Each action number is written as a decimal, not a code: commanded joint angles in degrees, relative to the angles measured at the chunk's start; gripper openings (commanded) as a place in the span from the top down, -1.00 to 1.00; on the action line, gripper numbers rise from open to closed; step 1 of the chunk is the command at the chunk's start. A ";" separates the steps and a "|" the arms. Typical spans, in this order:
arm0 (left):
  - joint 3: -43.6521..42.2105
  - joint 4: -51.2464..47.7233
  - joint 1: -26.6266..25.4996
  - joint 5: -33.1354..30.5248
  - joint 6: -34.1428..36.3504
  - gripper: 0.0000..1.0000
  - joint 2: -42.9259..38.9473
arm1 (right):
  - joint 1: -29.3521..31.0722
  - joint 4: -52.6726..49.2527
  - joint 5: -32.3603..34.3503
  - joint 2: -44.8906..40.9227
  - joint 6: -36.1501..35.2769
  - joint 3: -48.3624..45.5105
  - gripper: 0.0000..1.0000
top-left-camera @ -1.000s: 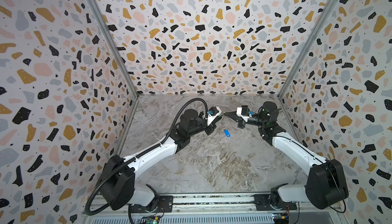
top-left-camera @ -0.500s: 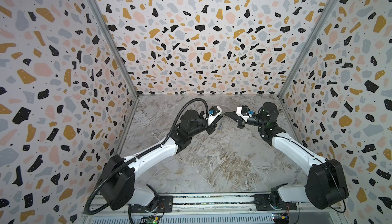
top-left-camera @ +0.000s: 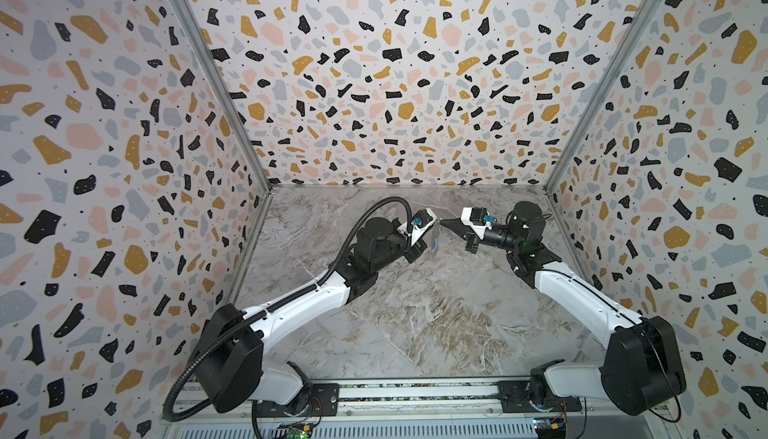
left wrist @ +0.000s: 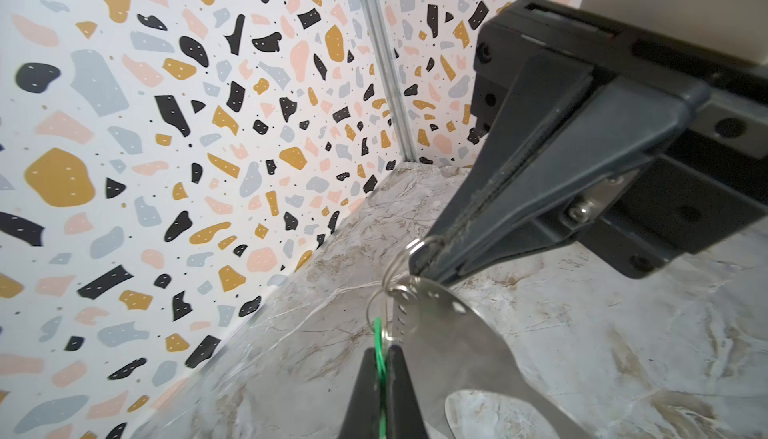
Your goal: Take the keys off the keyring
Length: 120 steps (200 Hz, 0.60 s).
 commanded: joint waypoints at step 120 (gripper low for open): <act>2.06 0.37 -4.72 -13.23 11.69 1.00 -2.73 | 5.96 -11.38 19.74 -3.81 -1.19 5.22 1.00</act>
